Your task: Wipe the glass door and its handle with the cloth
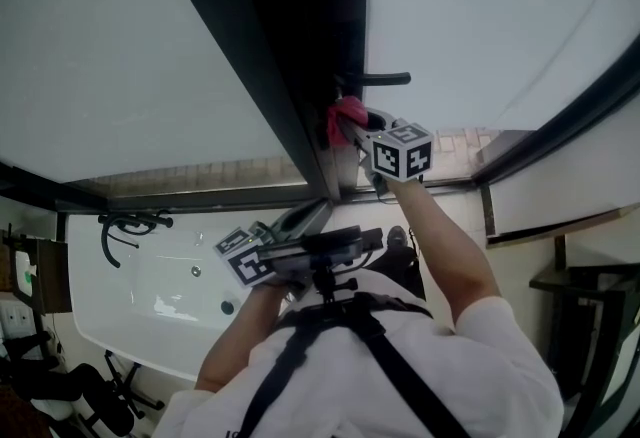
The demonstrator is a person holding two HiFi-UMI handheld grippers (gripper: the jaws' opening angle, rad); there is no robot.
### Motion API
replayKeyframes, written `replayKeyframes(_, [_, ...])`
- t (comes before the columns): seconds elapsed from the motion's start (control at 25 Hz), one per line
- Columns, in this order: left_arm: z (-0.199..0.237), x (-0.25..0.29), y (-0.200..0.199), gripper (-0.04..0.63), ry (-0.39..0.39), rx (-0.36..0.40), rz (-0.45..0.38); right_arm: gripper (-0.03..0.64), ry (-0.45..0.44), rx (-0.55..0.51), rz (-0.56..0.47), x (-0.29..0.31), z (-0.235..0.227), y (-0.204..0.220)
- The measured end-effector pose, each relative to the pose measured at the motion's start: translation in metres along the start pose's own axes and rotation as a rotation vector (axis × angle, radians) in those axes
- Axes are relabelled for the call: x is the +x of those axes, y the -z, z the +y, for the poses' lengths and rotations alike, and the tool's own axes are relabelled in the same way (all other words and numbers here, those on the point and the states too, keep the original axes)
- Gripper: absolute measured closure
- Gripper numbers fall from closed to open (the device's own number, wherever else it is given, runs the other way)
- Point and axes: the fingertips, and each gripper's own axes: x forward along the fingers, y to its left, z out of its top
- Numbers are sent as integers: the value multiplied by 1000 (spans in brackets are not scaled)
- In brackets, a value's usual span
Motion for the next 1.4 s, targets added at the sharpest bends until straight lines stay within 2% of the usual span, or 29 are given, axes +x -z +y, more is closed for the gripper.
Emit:
replayKeyframes(0.32, [-1,-1,-2,603,-5,-1,-2,520,139,-132,-56,-17,-18,-19])
replayKeyframes(0.48, [0,-1,-1,603,-8,0,0,518,211,-208,-149,-38,-13,-43])
replayKeyframes(0.6, [-1,0,-2,603,-6,2,1,518,212,-295,-242,-50,4,-72])
replayKeyframes(0.72, [-2,0,-2,603,-7,7,-2,518,202,-404,-277,-47,20,-88])
replayKeyframes(0.84, [0,-1,-2,603,-15,10,-10,518,218,-496,-263,-38,18,-81])
replayKeyframes(1.08, [1,-4,-3,603,-27,11,-14,519,234,-551,-187,-28,4,-48])
replayKeyframes(1.2, [1,-2,-4,603,-23,10,-11,520,247,-617,-140,-22,1,-36])
replayKeyframes(1.32, [1,-2,-4,603,-20,11,-10,520,254,-660,-75,-15,-5,-21])
replayKeyframes(1.4, [0,-2,-3,603,-17,11,-9,519,260,-683,29,-9,-13,-2])
